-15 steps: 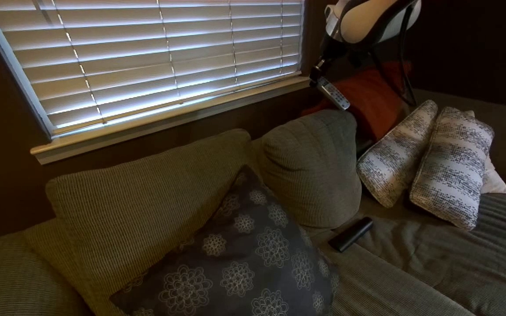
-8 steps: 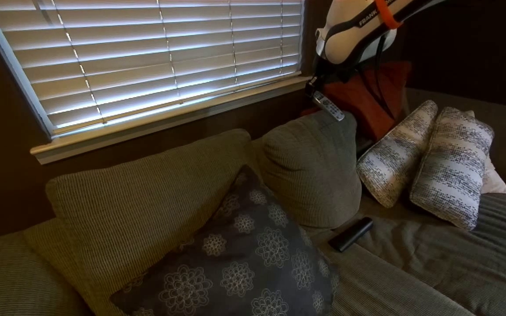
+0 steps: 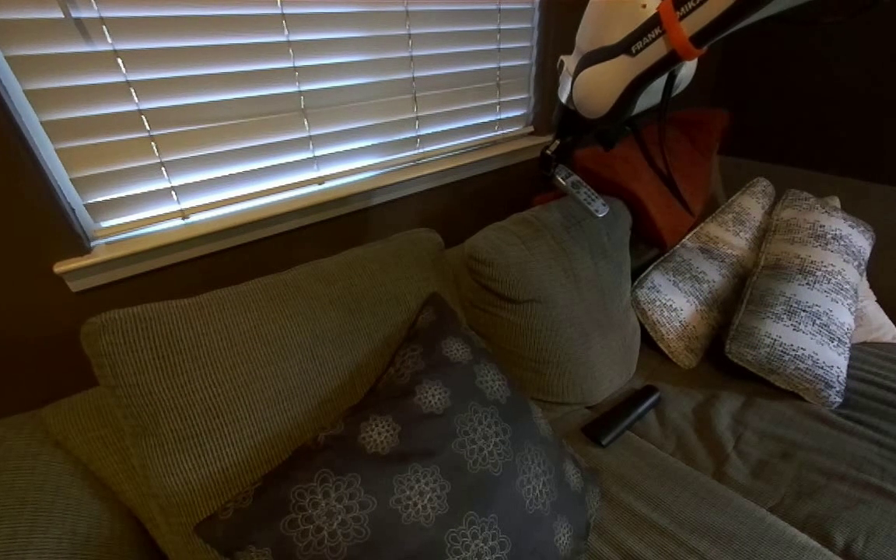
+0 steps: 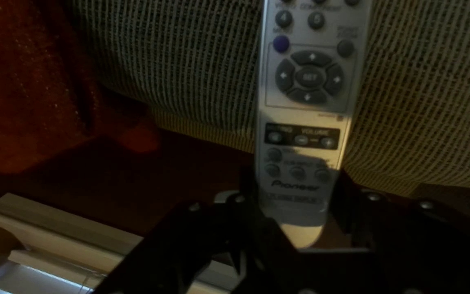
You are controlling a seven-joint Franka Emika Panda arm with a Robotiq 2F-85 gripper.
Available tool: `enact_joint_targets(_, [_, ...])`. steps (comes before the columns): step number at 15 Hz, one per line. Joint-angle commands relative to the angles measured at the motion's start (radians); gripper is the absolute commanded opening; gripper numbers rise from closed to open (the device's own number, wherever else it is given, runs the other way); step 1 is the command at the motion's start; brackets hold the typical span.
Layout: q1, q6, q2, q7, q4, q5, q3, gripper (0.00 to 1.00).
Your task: Pick up an object and put it on another position
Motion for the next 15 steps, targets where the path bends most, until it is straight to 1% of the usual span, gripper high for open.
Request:
enact_joint_targets(1, [-0.015, -0.055, 0.080, 0.003, 0.120, 0.014, 0.022, 0.21])
enact_joint_targets(8, [-0.009, -0.120, 0.174, -0.017, 0.273, 0.016, 0.052, 0.21])
enact_joint_targets(13, [-0.005, -0.180, 0.260, -0.017, 0.391, 0.011, 0.050, 0.21])
enact_joint_targets(15, [-0.008, -0.177, 0.297, -0.023, 0.433, 0.011, 0.052, 0.21])
